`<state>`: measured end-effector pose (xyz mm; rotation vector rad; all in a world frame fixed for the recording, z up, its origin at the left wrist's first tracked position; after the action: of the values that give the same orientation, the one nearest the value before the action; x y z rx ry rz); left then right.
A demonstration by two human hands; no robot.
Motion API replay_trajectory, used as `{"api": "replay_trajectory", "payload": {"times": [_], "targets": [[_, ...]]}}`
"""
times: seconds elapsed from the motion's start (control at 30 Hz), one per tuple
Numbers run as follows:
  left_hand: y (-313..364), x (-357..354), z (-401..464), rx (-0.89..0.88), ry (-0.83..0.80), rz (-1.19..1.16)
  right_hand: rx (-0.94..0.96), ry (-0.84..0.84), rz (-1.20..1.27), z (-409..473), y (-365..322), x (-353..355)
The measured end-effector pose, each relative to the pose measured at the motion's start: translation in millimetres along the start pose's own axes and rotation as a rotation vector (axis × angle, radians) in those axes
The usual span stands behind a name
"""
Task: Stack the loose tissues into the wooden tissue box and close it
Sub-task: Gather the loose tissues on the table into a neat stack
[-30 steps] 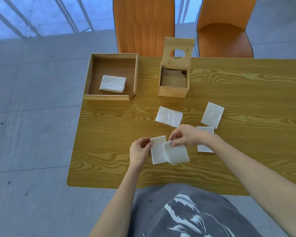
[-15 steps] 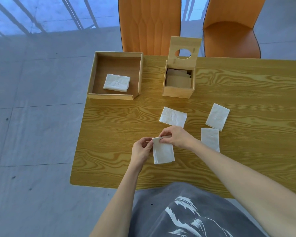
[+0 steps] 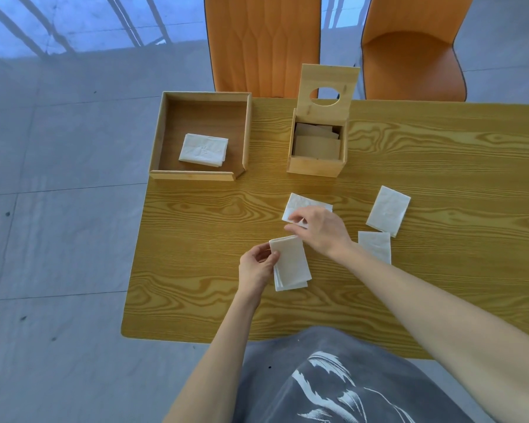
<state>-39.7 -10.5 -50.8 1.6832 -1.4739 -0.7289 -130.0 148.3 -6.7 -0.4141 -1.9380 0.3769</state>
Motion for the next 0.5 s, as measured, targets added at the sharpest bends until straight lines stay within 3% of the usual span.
{"api": "replay_trajectory", "payload": {"times": [0.13, 0.3, 0.5], "targets": [[1, 1, 4, -0.001, 0.051, -0.026, -0.109, 0.143, -0.062, 23, 11, 21], [5, 1, 5, 0.025, 0.118, -0.108, -0.237, 0.061, -0.153, 42, 19, 29], [8, 2, 4, 0.045, 0.174, -0.140, -0.261, 0.017, -0.219, 41, 20, 23]]}}
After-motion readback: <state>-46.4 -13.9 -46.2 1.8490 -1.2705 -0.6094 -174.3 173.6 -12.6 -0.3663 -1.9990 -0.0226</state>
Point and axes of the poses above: each hand's wrist, its own z-axis towards the middle knuckle, its own x-axis out of the back of the hand, y = z × x, the point moved 3 cm from there along z, towards the middle knuckle, and after that the axes turned 12 degrees about -x, right-handed, at the moved point
